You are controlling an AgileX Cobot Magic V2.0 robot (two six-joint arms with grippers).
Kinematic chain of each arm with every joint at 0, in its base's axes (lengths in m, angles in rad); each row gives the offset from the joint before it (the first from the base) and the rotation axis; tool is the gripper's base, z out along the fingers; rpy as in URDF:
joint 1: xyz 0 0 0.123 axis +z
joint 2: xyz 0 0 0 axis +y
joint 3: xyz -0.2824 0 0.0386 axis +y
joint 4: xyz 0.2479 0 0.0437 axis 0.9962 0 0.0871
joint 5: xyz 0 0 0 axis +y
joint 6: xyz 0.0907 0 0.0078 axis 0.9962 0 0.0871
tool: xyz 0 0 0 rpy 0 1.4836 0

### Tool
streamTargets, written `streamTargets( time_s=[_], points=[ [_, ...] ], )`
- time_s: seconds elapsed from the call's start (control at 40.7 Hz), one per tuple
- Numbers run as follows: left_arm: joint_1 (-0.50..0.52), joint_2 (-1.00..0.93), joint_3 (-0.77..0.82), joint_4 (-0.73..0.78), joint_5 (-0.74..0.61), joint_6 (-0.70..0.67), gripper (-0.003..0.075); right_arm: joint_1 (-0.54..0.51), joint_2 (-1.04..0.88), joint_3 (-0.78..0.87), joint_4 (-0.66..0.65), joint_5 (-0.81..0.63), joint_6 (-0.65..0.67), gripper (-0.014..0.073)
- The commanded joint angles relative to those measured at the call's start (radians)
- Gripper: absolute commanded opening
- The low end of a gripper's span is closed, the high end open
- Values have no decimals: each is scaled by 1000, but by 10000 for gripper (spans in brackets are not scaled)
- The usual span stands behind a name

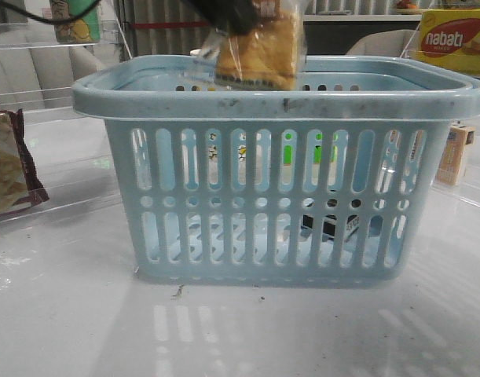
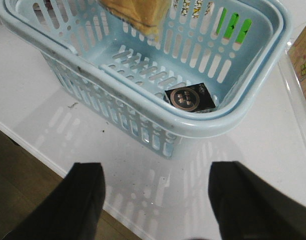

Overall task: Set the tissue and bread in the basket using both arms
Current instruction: 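Lift the bread over the basket rim and drop it inside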

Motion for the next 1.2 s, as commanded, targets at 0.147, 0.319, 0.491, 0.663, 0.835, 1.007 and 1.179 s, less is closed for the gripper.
streamTargets(
  time_s=[0.147, 0.319, 0.491, 0.663, 0.835, 1.007, 1.179],
  points=[
    [-5, -42, -36, -24, -51, 3, 472, -2, -5, -28, -9, -68, -4, 547],
    [-5, -124, -30, -10, -7, 3, 469, -2, -5, -28, -9, -68, -4, 547],
    [-5, -251, 46, 13, -2, 3, 452, -2, -5, -28, -9, -68, -4, 547],
    [-5, -409, 186, 55, -2, -6, 453, -2, -5, -28, -9, -68, -4, 547],
    [-5, -570, 335, 174, -8, -85, 453, -2, -5, -28, -9, -68, -4, 547],
    [-5, -754, 493, 278, -35, -201, 454, -2, -5, -28, -9, -68, -4, 547],
    [-5, -940, 653, 280, -102, -239, 454, -2, -5, -28, -9, -68, -4, 547]
  ],
)
